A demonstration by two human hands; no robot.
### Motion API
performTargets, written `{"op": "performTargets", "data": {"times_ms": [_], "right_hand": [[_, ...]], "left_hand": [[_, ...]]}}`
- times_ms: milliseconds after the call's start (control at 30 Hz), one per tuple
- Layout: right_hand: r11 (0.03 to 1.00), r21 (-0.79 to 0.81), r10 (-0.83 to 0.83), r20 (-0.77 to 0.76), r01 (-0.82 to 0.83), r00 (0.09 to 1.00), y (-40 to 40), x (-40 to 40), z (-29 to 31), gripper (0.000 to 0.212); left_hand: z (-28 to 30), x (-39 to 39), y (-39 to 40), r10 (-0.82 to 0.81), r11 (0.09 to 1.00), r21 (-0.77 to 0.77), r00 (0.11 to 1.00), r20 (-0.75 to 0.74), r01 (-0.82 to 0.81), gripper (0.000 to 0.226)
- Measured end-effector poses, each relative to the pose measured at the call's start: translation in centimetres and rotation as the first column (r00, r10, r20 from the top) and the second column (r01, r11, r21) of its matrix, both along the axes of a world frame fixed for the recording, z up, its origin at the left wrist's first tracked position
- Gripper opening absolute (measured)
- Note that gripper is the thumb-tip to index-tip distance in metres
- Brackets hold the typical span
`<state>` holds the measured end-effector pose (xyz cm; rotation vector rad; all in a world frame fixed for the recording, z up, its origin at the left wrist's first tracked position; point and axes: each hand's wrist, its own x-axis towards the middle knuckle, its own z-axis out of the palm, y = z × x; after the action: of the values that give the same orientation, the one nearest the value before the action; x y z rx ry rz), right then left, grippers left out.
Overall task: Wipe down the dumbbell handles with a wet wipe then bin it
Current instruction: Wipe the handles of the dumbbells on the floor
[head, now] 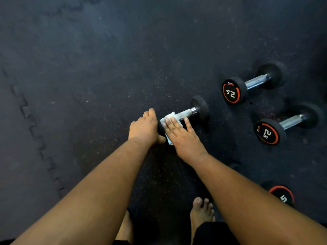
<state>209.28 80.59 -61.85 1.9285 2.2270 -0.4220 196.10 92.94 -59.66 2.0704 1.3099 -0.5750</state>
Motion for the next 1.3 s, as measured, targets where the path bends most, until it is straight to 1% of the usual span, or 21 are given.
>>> {"op": "performTargets", "data": {"times_ms": [33,67,100,167,200,267,333,367,433,500,533,567,667,733,867,933,1000,1067,1100,1167,1300], "right_hand": [[0.999,0.031,-0.015,-0.054,0.016,0.998,-0.8,0.4,0.0,0.067],[0.993,0.058,-0.089,-0.141,0.098,0.986,-1.5,0.7,-0.1,0.062],[0.966,0.049,-0.231,-0.273,0.253,0.934,-2.0,0.5,0.1,0.056],[0.808,-0.11,-0.545,-0.514,0.579,0.663,-1.9,-0.8,1.0,0.048],[0.744,-0.239,-0.636,-0.541,0.624,0.551,-1.5,-1.7,1.2,0.05],[0.705,-0.439,-0.709,-0.469,0.557,0.528,-0.4,-3.3,0.9,0.055],[0.656,-0.49,-0.755,-0.455,0.574,0.473,0.2,-4.0,0.1,0.059],[0.651,-0.444,-0.755,-0.461,0.616,0.466,0.3,-3.9,-0.4,0.058],[0.7,-0.302,-0.702,-0.455,0.647,0.548,-0.1,-3.6,-0.4,0.053],[0.704,-0.204,-0.67,-0.508,0.68,0.541,-1.4,-3.5,0.4,0.052],[0.654,-0.186,-0.687,-0.553,0.734,0.471,-2.1,-3.6,1.5,0.054],[0.568,-0.202,-0.72,-0.592,0.798,0.362,-2.6,-3.9,2.6,0.055],[0.204,-0.384,-0.793,-0.604,0.9,-0.078,-2.8,-3.1,6.8,0.048],[0.028,-0.481,-0.761,-0.578,0.876,-0.293,-3.0,-0.8,9.2,0.044],[-0.15,-0.655,-0.687,-0.47,0.741,-0.555,-5.1,2.6,12.2,0.038],[-0.252,-0.724,-0.586,-0.414,0.642,-0.697,-6.6,2.6,13.0,0.022],[-0.341,-0.769,-0.481,-0.352,0.541,-0.803,-8.5,2.4,13.7,0.019],[-0.41,-0.809,-0.39,-0.262,0.421,-0.883,-10.1,2.0,13.6,0.022],[-0.436,-0.823,-0.354,-0.214,0.363,-0.91,-10.8,1.8,13.5,0.029],[-0.47,-0.837,-0.304,-0.146,0.282,-0.941,-11.6,1.6,13.3,0.038],[-0.543,-0.823,-0.16,-0.094,0.167,-0.983,-13.2,3.1,12.3,0.033]], "left_hand": [[-0.1,-0.1,0.2,0.005,1.0,-0.025,1.0,0.018,-0.004,0.1],[-0.2,-0.3,0.7,0.021,0.997,-0.079,0.998,0.054,-0.017,0.112],[-0.3,-0.8,1.4,0.047,0.986,-0.164,0.993,0.104,-0.03,0.127],[-0.6,-1.8,3.1,0.027,0.954,-0.297,0.984,0.178,0.028,0.142],[-0.7,-2.3,3.8,-0.034,0.953,-0.291,0.981,0.191,0.09,0.136],[-1.2,-2.7,4.8,-0.101,0.964,-0.222,0.972,0.211,0.148,0.105],[-1.7,-2.5,5.3,-0.111,0.972,-0.178,0.966,0.235,0.155,0.081],[-1.7,-2.3,5.6,-0.121,0.973,-0.165,0.963,0.24,0.163,0.075],[-1.3,-2.1,5.8,-0.149,0.97,-0.151,0.958,0.244,0.189,0.066],[-0.1,-1.6,5.5,-0.156,0.968,-0.154,0.956,0.247,0.198,0.059],[0.7,-1.1,5.0,-0.137,0.969,-0.164,0.955,0.264,0.185,0.057],[1.6,-0.6,4.4,-0.096,0.97,-0.187,0.95,0.298,0.157,0.054],[4.6,1.9,1.9,0.058,0.961,-0.269,0.909,0.413,0.061,0.054],[7.0,4.5,0.4,0.105,0.96,-0.28,0.903,0.417,0.018,0.053],[10.5,9.6,-2.6,0.167,0.931,-0.364,0.916,0.364,-0.025,0.043],[11.2,11.0,-4.4,0.229,0.898,-0.436,0.912,0.341,-0.063,0.034],[11.8,12.0,-6.5,0.263,0.864,-0.497,0.913,0.311,-0.079,0.029],[11.6,12.8,-8.2,0.265,0.84,-0.538,0.921,0.286,-0.075,0.03],[11.4,13.1,-8.8,0.254,0.835,-0.547,0.927,0.276,-0.066,0.031],[10.9,13.7,-9.8,0.22,0.836,-0.546,0.94,0.262,-0.043,0.036],[10.2,15.3,-11.8,0.139,0.84,-0.542,0.951,0.277,0.034,0.049]]}}
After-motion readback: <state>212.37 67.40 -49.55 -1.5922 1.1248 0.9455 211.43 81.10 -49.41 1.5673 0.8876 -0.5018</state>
